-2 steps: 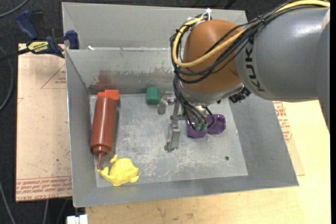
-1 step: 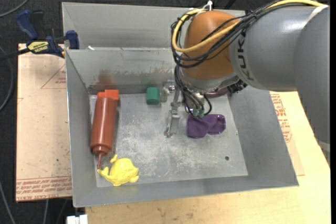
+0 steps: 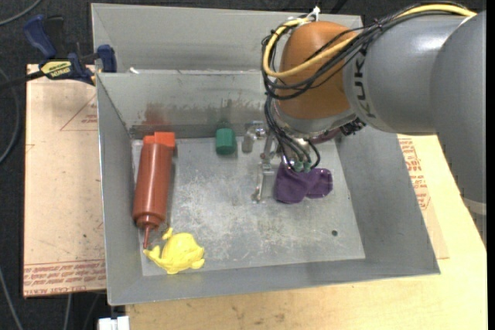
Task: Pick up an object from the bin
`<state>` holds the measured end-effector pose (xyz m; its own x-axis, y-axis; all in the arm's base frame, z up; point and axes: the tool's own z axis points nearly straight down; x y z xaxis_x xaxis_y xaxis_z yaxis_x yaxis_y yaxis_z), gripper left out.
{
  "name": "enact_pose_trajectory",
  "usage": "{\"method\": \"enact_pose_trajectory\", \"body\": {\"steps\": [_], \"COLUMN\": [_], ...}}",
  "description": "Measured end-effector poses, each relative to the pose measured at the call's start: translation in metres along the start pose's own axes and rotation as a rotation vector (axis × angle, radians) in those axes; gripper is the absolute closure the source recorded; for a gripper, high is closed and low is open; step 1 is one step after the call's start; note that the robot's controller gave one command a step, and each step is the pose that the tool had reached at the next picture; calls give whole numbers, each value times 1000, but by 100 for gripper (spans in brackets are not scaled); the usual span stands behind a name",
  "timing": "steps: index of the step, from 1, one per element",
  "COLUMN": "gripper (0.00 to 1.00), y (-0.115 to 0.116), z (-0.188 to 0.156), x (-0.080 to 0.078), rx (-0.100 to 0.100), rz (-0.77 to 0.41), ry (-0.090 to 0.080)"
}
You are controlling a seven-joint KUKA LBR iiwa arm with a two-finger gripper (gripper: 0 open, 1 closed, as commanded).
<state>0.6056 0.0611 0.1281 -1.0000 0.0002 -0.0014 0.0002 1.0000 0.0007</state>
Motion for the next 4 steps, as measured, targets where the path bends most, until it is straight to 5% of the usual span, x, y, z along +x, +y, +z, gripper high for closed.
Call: {"method": "enact_pose_trajectory", "body": {"steps": [1, 2, 3, 4], "gripper": [0, 0, 0, 0], "y": [-7, -37, -59, -79], "z": [8, 17, 24, 44], "x": [4, -7, -2, 3], "rx": [-1, -3, -1, -3], "rz": [-167, -70, -129, -62], "ry": [-1, -5, -2, -6]}}
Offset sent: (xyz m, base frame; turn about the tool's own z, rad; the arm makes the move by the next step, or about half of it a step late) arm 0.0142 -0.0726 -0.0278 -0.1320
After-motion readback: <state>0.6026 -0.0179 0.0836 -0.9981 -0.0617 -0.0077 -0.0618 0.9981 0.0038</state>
